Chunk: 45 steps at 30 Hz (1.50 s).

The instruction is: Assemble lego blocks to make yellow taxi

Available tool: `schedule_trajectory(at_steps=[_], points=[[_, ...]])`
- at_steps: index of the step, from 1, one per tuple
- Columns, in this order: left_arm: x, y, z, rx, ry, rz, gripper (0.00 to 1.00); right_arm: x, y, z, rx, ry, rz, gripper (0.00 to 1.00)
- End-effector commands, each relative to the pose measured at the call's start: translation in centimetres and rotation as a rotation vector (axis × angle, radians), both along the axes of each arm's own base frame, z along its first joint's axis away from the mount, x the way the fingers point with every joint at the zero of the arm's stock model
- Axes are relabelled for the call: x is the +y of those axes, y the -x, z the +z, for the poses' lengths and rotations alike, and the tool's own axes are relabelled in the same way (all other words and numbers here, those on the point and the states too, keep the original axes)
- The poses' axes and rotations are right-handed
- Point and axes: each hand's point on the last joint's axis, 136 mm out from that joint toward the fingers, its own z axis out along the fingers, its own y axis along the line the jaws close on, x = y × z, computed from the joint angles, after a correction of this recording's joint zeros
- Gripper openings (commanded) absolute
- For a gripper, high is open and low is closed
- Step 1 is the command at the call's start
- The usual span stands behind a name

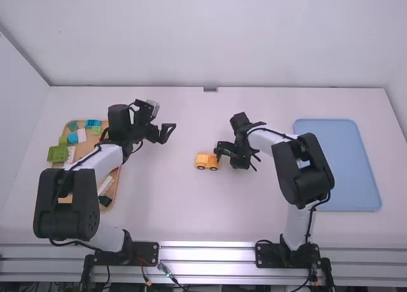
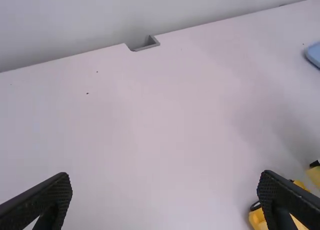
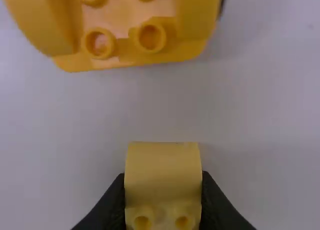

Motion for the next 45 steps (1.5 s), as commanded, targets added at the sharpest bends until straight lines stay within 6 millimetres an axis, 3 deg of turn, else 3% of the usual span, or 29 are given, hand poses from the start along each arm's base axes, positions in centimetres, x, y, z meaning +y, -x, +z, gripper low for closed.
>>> schedule_trajectory(at_steps=[1, 8, 10, 11, 12, 20, 25, 27, 32, 40, 45], points=[[-0.2, 0.2, 0.5, -0.017, 0.01, -0.018, 0.99, -0.2, -0.5, -0.3, 0.022, 0.03, -0.155, 0.17], [-0.4, -0.2, 1.3, -0.06, 0.007, -0.025, 0.99, 0.1, -1.3, 1.8, 0.056, 0.088, -0.627, 0.19], [-0.4, -0.3, 1.5, -0.069, 0.006, -0.025, 0.99, 0.6, -1.4, 2.2, 0.065, 0.079, -0.725, 0.12], [-0.4, -0.4, 1.6, -0.077, 0.006, -0.025, 0.99, 0.9, -1.6, 2.3, 0.069, 0.067, -0.821, 0.0], [-0.4, -0.4, 1.7, -0.082, 0.005, -0.025, 0.99, 1.1, -1.9, 2.3, 0.075, 0.048, -0.919, 0.0], [-0.4, -0.4, 1.6, -0.078, 0.006, -0.025, 0.99, -0.5, -0.7, 1.8, 0.178, 0.077, -1.585, 0.0], [-0.4, -0.3, 1.5, -0.07, 0.006, -0.025, 0.99, -1.2, -1.1, 1.4, 0.198, 0.044, -1.854, 0.0], [-0.4, -0.2, 1.3, -0.062, 0.007, -0.025, 0.99, -1.8, -1.0, 0.9, 0.226, 0.032, -2.114, 0.0], [-0.5, -0.1, 1.1, -0.056, 0.007, -0.026, 0.99, -2.3, 0.1, -0.1, 0.265, 0.034, -2.516, 0.0], [-0.4, -0.1, 1.1, -0.057, 0.007, -0.025, 0.99, -3.4, -0.2, 0.1, 0.136, -0.002, -2.768, 0.0], [-0.5, -0.1, 1.1, -0.054, 0.007, -0.026, 0.99, -2.7, 0.0, 0.1, 0.111, -0.026, -2.823, 0.0]])
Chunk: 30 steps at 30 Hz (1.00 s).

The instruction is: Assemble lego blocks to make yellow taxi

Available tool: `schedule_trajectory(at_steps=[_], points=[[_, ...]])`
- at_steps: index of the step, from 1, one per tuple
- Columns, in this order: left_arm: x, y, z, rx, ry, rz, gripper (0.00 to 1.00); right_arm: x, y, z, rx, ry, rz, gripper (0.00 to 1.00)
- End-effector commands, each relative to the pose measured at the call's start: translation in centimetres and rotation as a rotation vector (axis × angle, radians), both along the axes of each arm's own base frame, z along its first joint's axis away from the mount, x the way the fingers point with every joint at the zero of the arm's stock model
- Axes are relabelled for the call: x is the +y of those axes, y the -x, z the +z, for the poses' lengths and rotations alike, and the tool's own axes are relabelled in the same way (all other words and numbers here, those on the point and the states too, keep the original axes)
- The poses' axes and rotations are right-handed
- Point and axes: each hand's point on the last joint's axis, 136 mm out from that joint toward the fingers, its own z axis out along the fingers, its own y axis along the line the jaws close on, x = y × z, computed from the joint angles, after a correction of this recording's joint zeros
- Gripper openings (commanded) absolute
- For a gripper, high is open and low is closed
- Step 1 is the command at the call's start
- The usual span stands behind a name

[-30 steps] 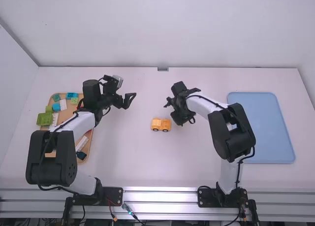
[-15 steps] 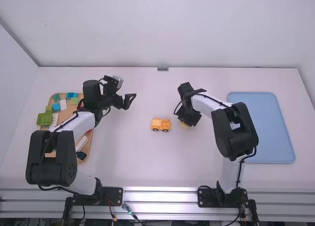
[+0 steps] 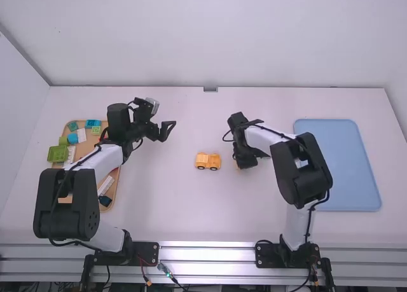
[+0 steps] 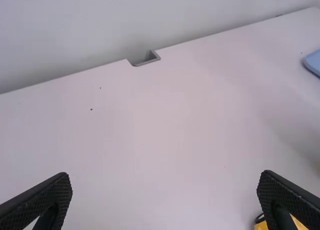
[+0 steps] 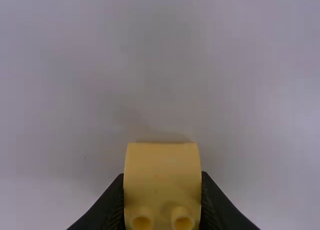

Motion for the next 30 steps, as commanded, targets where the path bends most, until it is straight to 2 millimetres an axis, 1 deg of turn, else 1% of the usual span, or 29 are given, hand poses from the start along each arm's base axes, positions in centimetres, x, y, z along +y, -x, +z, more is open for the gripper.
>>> schedule_trajectory(at_steps=[1, 5, 11, 12, 13, 14, 15, 16, 18, 22, 23, 24, 25, 26, 28, 29, 30], points=[[-0.4, 0.5, 0.1, -0.003, 0.008, -0.023, 0.99, 0.1, 0.1, -0.3, -0.01, 0.034, -0.109, 0.0], [-0.4, 0.5, 0.1, -0.003, 0.008, -0.022, 0.99, 0.4, -0.1, -0.3, -0.025, 0.023, -0.18, 0.0], [-0.1, 0.5, -0.1, 0.009, 0.009, -0.016, 0.99, 0.5, -0.4, -0.4, -0.034, 0.014, -0.189, 0.01], [-0.2, 0.6, -0.2, 0.013, 0.009, -0.016, 0.99, 0.5, -0.4, -0.4, -0.034, 0.014, -0.188, 0.1], [-0.4, 0.7, -0.2, 0.017, 0.009, -0.021, 0.99, 0.5, -0.4, -0.4, -0.034, 0.014, -0.188, 0.5], [-0.4, 0.7, -0.2, 0.017, 0.009, -0.021, 0.99, 0.6, -0.4, -0.4, -0.034, 0.014, -0.186, 0.52], [-0.4, 0.7, -0.3, 0.019, 0.009, -0.022, 0.99, 0.6, -0.4, -0.4, -0.035, 0.015, -0.179, 0.7], [-0.4, 0.7, -0.3, 0.02, 0.01, -0.022, 0.99, 0.7, -0.4, -0.4, -0.034, 0.015, -0.177, 0.75], [-0.4, 0.7, -0.3, 0.019, 0.009, -0.02, 0.99, 0.7, -0.3, -0.4, -0.034, 0.016, -0.171, 0.81], [-0.2, 0.7, -0.3, 0.019, 0.009, -0.016, 0.99, 0.8, -0.6, -0.2, -0.038, 0.013, -0.145, 0.79], [-0.4, 0.7, -0.3, 0.019, 0.009, -0.021, 0.99, 0.8, -0.7, 0.0, -0.038, 0.013, -0.128, 0.73], [-0.4, 0.7, -0.3, 0.019, 0.01, -0.022, 0.99, 0.8, -0.8, 0.6, -0.034, 0.016, -0.115, 0.7], [-0.4, 0.7, -0.3, 0.019, 0.01, -0.022, 0.99, 0.8, -0.9, 0.8, -0.034, 0.017, -0.111, 0.69], [-0.4, 0.7, -0.3, 0.018, 0.009, -0.022, 0.99, 0.5, -1.0, 1.9, -0.02, 0.024, -0.115, 0.66], [-0.4, 0.7, -0.2, 0.017, 0.009, -0.022, 0.99, -0.1, -1.2, 3.6, -0.016, 0.04, -0.113, 0.66], [-0.4, 0.7, -0.2, 0.017, 0.009, -0.022, 0.99, -0.2, -1.5, 4.3, -0.021, 0.046, -0.098, 0.69], [-0.4, 0.6, -0.2, 0.015, 0.009, -0.021, 0.99, -0.3, -2.2, 5.7, -0.032, 0.048, -0.058, 0.73]])
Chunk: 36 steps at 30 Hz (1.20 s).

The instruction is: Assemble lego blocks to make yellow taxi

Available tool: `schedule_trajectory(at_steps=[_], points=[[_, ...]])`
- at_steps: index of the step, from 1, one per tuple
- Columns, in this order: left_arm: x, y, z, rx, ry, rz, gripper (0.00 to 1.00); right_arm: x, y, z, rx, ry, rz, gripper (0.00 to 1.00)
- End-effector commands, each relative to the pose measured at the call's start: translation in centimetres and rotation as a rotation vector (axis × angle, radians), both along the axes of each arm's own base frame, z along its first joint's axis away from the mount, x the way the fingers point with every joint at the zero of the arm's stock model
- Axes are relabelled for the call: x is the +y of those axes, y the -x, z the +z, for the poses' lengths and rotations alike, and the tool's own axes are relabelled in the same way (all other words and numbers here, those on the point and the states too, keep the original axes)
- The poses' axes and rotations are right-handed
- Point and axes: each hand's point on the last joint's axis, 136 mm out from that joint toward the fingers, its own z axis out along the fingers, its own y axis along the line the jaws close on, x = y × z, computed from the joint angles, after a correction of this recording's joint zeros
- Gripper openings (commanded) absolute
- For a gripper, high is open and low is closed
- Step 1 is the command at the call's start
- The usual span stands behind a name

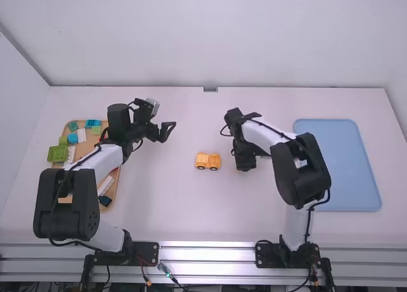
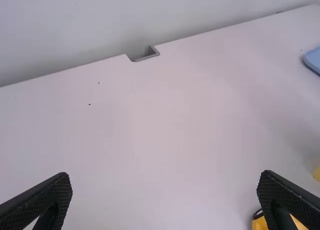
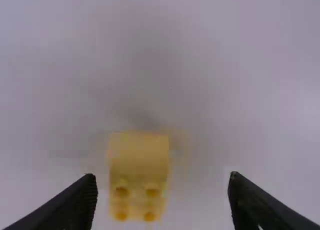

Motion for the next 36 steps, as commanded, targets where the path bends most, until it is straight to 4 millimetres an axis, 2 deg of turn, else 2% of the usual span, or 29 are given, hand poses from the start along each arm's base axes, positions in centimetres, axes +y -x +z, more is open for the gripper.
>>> schedule_trajectory(at_steps=[1, 2, 3, 4, 6, 9, 10, 12, 15, 17, 18, 21, 22, 23, 24, 26, 27, 29, 30, 34, 36], points=[[-0.3, 0.4, 0.1, -0.003, 0.008, -0.02, 1.0, -0.1, -3.0, 3.7, -0.09, -0.008, 0.081, 0.76], [-0.1, 0.4, 0.1, -0.003, 0.008, -0.015, 0.99, 0.0, -3.5, 4.5, -0.094, -0.014, 0.133, 0.92], [-0.1, 0.4, 0.1, -0.003, 0.009, -0.015, 0.99, 0.2, -4.1, 5.3, -0.097, -0.031, 0.2, 0.99], [-0.2, 0.4, 0.1, -0.002, 0.008, -0.017, 0.99, 0.3, -4.8, 6.4, -0.1, -0.055, 0.334, 0.99], [-0.4, 0.5, 0.1, 0.0, 0.008, -0.022, 0.99, 0.3, -5.7, 7.3, -0.113, -0.057, 0.545, 0.99], [-0.4, 0.5, 0.0, -0.012, -0.013, -0.034, 0.99, 0.1, -7.7, 8.9, -0.14, -0.019, 1.057, 0.99], [-0.4, 0.5, 0.0, -0.013, -0.015, -0.036, 0.99, 0.0, -7.9, 9.0, -0.141, -0.012, 1.107, 0.99], [-0.4, 0.4, 0.1, -0.024, -0.023, -0.036, 0.99, -1.3, -9.3, 9.4, -0.137, 0.078, 1.397, 0.99], [0.1, 0.3, 0.1, -0.012, -0.012, -0.013, 0.99, -2.8, -10.9, 9.8, -0.117, 0.196, 1.602, 0.99], [-0.2, 0.4, 0.0, -0.005, -0.006, -0.019, 0.99, -4.3, -11.6, 10.0, -0.063, 0.266, 1.802, 0.99], [-0.3, 0.5, 0.0, -0.005, -0.006, -0.021, 0.99, -4.3, -11.6, 10.0, -0.061, 0.266, 1.812, 0.99], [-0.8, 0.8, 0.0, 0.015, 0.029, -0.042, 0.99, -4.6, -12.2, 10.0, -0.07, 0.276, 2.006, 0.99], [-0.9, 0.9, 0.0, 0.021, 0.035, -0.043, 0.99, -4.4, -12.2, 10.0, -0.083, 0.267, 2.043, 0.99], [-0.9, 0.9, 0.0, 0.018, 0.035, -0.048, 0.99, -3.5, -12.1, 9.9, -0.129, 0.235, 2.165, 0.99], [-1.1, 1.0, 0.1, 0.01, 0.03, -0.059, 0.99, -1.9, -11.8, 10.0, -0.22, 0.18, 2.319, 0.99], [-1.7, 1.4, 0.3, -0.019, 0.018, -0.117, 0.99, 0.0, -11.1, 10.3, -0.359, 0.109, 2.464, 0.99], [-2.5, 2.1, 0.6, -0.062, 0.002, -0.204, 0.99, 1.7, -10.0, 10.9, -0.519, 0.033, 2.597, 0.99], [-3.6, 3.1, 1.0, -0.122, -0.015, -0.316, 0.99, 2.9, -8.7, 11.8, -0.69, -0.031, 2.712, 0.99], [-4.5, 4.2, 1.2, -0.18, -0.03, -0.418, 0.99, 3.5, -7.7, 12.7, -0.843, -0.071, 2.782, 0.99], [-5.9, 6.9, 1.3, -0.3, -0.055, -0.616, 0.99, 3.6, -5.1, 15.2, -1.193, -0.159, 2.828, 0.99], [-6.4, 7.7, 1.4, -0.333, -0.044, -0.672, 0.99, 3.1, -4.5, 15.7, -1.255, -0.173, 2.83, 0.99]])
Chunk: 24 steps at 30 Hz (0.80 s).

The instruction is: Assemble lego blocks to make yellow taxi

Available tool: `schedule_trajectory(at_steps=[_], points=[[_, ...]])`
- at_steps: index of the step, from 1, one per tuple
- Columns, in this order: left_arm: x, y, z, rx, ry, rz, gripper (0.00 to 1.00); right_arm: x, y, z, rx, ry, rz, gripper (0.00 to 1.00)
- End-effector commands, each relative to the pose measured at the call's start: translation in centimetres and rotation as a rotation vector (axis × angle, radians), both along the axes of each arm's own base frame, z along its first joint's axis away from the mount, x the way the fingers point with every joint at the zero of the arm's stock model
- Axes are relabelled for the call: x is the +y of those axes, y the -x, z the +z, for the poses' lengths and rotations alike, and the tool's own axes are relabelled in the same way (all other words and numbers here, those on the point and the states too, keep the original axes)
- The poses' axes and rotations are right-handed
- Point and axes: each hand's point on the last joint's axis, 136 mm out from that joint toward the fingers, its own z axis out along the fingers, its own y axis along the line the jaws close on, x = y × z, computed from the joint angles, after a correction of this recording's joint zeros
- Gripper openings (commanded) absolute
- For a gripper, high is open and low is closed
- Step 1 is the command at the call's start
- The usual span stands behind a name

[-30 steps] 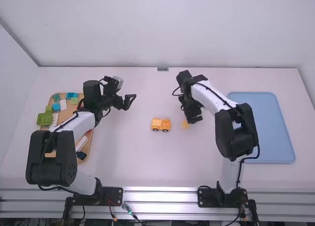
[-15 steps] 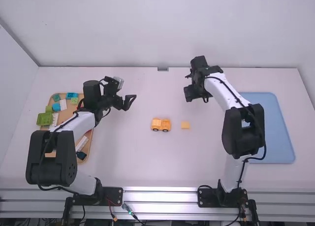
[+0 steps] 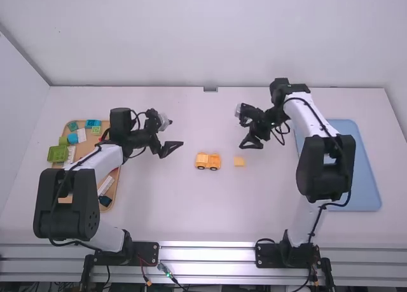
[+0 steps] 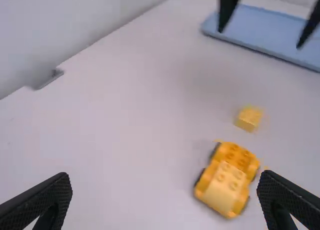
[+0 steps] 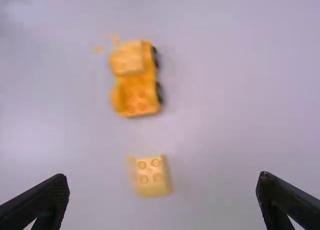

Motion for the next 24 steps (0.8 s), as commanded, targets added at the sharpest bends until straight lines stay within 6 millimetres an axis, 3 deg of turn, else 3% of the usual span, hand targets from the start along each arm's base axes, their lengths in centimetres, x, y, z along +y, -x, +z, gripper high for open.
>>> schedule_trajectory(at_steps=[1, 4, 13, 16, 24], points=[[-2.0, 2.9, 1.5, -0.188, 0.046, -0.238, 0.99, 1.0, 0.4, 4.5, -0.213, -0.268, 0.18, 0.99], [-3.1, 3.8, 1.0, -0.203, 0.08, -0.313, 0.99, 0.0, 0.9, 4.3, -0.188, -0.256, 0.174, 0.99], [-7.8, 4.8, -4.0, -0.179, 0.06, -0.448, 0.99, -1.0, 0.2, 3.4, -0.107, -0.18, 0.067, 0.99], [-8.9, 5.1, -5.6, -0.219, -0.003, -0.484, 0.99, -0.6, 0.9, 2.3, -0.108, -0.161, 0.109, 0.99], [-10.7, 5.2, -8.5, -0.168, -0.105, -0.486, 0.99, 0.4, 2.0, -4.1, -0.142, -0.224, 0.096, 0.99]])
